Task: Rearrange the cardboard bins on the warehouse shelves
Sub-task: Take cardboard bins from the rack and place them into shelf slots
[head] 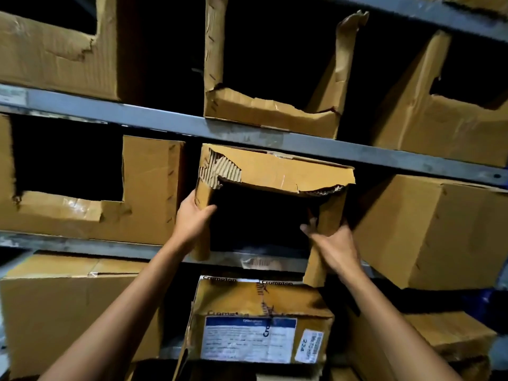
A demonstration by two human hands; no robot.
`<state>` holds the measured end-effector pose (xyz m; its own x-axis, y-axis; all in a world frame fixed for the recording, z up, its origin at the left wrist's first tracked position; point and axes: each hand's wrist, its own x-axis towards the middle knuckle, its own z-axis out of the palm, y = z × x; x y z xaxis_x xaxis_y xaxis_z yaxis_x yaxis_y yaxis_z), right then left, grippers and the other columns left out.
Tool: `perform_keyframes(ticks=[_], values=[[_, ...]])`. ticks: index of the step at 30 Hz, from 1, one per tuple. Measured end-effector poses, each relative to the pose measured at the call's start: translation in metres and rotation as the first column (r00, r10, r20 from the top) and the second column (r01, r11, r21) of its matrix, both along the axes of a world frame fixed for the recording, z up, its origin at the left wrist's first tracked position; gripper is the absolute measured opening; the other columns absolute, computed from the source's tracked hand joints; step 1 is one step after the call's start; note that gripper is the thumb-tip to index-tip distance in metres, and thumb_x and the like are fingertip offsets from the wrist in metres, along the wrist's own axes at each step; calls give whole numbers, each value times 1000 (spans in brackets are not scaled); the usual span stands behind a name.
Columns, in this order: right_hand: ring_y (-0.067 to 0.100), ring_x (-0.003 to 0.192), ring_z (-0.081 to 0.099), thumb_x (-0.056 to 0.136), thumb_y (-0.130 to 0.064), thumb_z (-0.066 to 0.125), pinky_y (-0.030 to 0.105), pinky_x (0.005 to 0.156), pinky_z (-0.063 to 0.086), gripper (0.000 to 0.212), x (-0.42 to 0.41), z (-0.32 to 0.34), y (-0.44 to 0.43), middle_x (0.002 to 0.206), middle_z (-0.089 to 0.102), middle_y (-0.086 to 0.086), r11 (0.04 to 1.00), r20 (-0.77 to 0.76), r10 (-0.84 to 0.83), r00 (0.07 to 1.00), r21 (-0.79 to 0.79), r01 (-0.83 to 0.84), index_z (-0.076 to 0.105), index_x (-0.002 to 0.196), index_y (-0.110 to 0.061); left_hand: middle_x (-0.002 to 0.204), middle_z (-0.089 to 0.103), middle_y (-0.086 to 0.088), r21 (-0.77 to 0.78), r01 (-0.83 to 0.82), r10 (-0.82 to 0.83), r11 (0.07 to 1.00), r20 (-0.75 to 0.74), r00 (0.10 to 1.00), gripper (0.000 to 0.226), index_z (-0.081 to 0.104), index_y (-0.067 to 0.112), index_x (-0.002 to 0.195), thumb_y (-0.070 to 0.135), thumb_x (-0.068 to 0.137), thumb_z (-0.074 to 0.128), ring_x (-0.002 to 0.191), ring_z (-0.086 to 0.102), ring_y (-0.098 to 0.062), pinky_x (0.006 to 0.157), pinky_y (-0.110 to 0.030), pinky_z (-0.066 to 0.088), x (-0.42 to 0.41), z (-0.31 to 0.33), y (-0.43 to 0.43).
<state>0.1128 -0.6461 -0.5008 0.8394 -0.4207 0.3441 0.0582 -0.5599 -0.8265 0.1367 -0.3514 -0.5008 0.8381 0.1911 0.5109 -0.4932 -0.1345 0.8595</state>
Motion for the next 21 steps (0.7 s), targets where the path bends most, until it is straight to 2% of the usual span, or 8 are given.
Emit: perform_keyframes(ticks=[2,5,7,11,14,16,19,21], values=[[29,95,62,51,-75,73,44,84,54,89,8,1,-2,103,66,5,998,6,25,1000,64,-25,59,113,-13,104,65,3,13,-68,68,998,3,998,32,58,26,111,5,87,61,100,62,-13,90,-37,52,5,0,-12],[34,87,61,77,-33,71,41,76,53,33,10,3,-4,94,64,11,998,47,-3,999,65,0,59,98,-11,90,65,0,46,-290,290,956,26,957,21,59,20,101,7,84,58,86,63,-15,69,-26,50,8,-2,-29],[32,80,59,82,-15,65,34,65,46,17,12,0,-10,90,61,13,999,64,-7,998,35,5,58,95,-6,86,66,-5,53,-390,390,919,7,921,16,59,16,96,8,82,57,82,64,-20,68,-30,51,11,-3,-35],[22,70,52,85,-2,61,24,59,38,17,9,0,-15,87,56,9,996,106,45,993,67,-53,59,102,1,85,68,-12,63,-485,487,872,-23,873,19,61,9,93,11,75,54,80,64,-29,72,-40,54,4,-3,-44],[34,94,62,83,-1,64,26,71,42,29,4,0,-24,107,62,19,982,102,116,988,137,-130,59,112,3,76,63,-7,80,-566,569,820,-15,822,14,59,8,89,8,76,55,70,57,-23,64,-33,48,-15,-2,-61],[36,107,59,83,0,66,28,80,43,38,-6,-1,-35,118,58,21,968,98,180,979,158,-194,56,120,4,75,63,-8,62,-611,613,789,-21,789,15,59,10,87,11,72,54,70,58,-23,65,-38,52,-33,-4,-75],[40,110,58,82,-1,68,39,90,47,35,-26,0,-53,116,59,23,959,113,246,963,117,-258,58,115,4,78,64,-7,42,-673,674,739,-30,738,16,60,9,89,2,76,55,75,60,-25,69,-39,53,-62,-6,-93],[38,105,61,82,-5,68,33,83,46,28,-42,0,-65,109,64,21,958,116,263,958,82,-273,62,109,2,83,64,-7,57,-691,693,720,-47,719,20,60,11,94,-1,78,55,81,62,-25,73,-35,52,-84,-4,-105]])
